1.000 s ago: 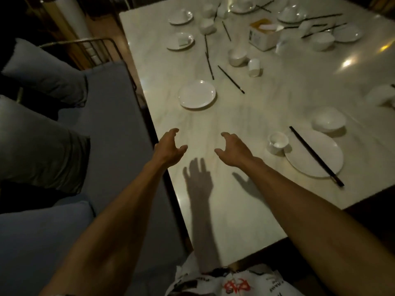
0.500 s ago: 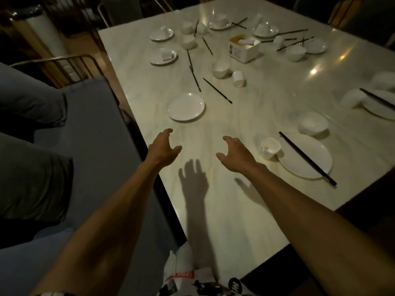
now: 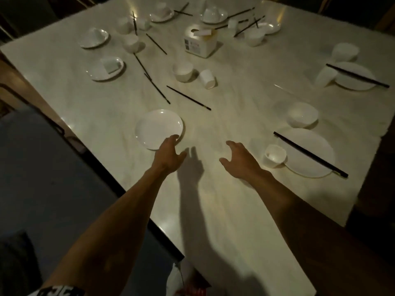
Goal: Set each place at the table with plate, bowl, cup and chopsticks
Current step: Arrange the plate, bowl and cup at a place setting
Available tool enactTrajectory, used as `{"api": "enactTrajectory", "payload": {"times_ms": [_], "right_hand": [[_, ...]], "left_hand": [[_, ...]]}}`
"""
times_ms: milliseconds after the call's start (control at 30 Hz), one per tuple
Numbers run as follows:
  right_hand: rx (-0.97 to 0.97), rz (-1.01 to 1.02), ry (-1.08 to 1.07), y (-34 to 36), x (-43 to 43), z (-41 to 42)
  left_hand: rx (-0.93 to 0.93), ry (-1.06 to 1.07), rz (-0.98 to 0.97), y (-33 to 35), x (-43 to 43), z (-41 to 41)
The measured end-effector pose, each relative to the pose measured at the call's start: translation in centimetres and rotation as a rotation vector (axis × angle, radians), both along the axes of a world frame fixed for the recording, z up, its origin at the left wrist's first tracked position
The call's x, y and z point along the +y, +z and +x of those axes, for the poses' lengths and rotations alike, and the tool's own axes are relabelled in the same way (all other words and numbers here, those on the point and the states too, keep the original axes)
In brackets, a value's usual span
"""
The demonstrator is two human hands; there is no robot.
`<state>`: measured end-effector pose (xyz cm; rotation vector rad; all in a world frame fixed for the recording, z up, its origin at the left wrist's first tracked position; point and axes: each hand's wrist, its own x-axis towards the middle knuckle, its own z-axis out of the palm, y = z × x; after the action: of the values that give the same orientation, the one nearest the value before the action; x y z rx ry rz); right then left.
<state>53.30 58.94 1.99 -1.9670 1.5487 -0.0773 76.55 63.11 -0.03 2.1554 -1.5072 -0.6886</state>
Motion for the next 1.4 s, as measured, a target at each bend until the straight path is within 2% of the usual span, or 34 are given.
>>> {"api": "enactTrajectory", "payload": {"times_ms": [200, 600, 867, 1067, 1167, 1300, 1400], "right_hand": [[0.023, 0.041, -0.072, 0.1, -0.4, 2.8], [0.023, 0.058, 0.003, -1.7, -4.5, 6.4], [0.086, 0.124, -0.043, -4.7, -7.1, 12.6], [0.018, 0.118, -0.228, -6.3, -10.7, 19.6], [0.014, 0.147, -0.331, -6.9, -11.5, 22.1], [0.011, 0.150, -0.403, -7.6, -10.7, 23.6], [-0.026, 0.179, -0.451, -7.8, -9.7, 24.2]], "left_hand": [[-0.049, -0.043, 0.117, -0.5, -2.6, 4.2], [-0.136, -0.057, 0.132, -0.6, -5.3, 7.3], [-0.145, -0.163, 0.184, -3.5, -9.5, 14.3], [-0.215, -0.268, 0.156, -4.8, -14.4, 21.5], [-0.205, -0.222, 0.125, -5.4, -15.1, 24.0], [-0.061, -0.148, 0.226, -5.8, -14.6, 25.4], [-0.049, -0.119, 0.218, -6.0, -14.3, 25.9]]}}
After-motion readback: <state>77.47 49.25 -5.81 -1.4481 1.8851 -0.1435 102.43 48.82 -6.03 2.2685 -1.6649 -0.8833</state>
